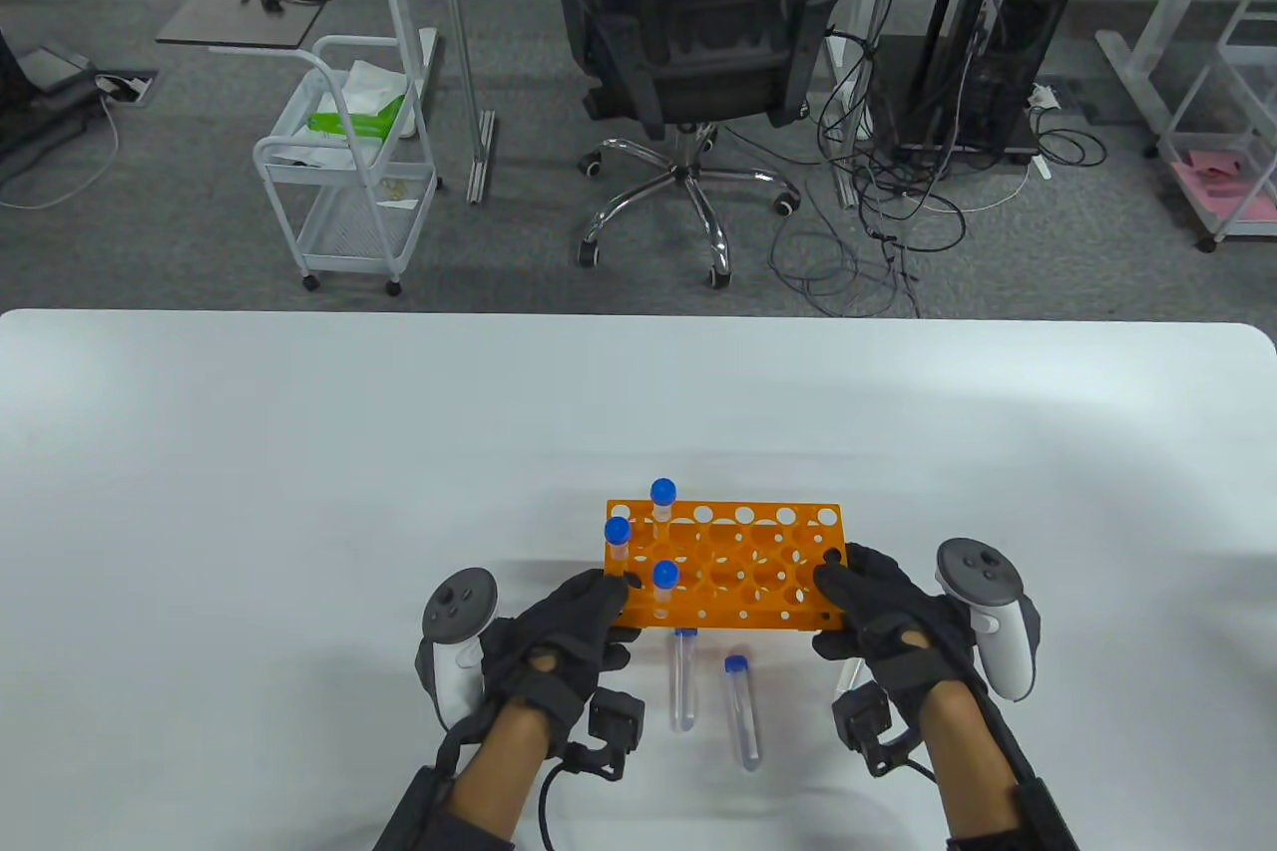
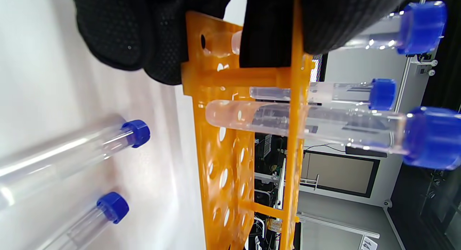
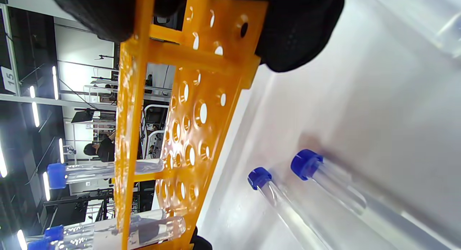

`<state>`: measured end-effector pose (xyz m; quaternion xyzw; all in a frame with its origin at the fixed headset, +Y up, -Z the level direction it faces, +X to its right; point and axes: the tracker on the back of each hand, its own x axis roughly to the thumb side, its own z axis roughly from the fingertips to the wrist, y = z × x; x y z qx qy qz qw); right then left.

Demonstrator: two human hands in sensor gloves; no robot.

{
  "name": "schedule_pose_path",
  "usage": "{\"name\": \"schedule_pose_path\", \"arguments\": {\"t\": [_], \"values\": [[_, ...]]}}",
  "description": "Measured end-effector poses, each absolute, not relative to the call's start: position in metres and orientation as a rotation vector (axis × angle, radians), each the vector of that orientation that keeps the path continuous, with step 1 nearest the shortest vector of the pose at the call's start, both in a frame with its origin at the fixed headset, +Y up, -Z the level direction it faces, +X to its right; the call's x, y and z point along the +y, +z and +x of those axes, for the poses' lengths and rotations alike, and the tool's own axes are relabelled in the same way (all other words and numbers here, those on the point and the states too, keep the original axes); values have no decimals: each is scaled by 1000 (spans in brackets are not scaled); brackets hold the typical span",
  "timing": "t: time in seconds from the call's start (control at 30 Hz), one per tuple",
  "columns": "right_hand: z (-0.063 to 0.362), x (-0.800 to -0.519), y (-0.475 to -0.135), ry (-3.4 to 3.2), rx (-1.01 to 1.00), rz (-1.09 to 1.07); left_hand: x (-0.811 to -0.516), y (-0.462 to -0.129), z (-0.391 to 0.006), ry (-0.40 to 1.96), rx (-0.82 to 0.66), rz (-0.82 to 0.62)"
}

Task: Insert test tubes into test tube rack (6 test tubes)

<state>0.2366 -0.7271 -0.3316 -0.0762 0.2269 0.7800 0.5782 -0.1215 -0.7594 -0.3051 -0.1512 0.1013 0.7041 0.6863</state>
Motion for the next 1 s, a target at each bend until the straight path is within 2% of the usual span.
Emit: {"name": "schedule_pose_path", "arguments": {"t": [0.33,0.7,0.83,1.0], "values": [[258,-717,-332,1825,384,-184,-756,-304,-136,1589,249,-304],[289,-720,-340,2179,159,-414,-754,-307,-148,1616,273,-281],[289,-726,-343,2458,217,-535,-755,-307,-151,1634,279,-285],[268,-742,-349,2725,326,-569,-756,-309,-156,1641,285,-290]]}}
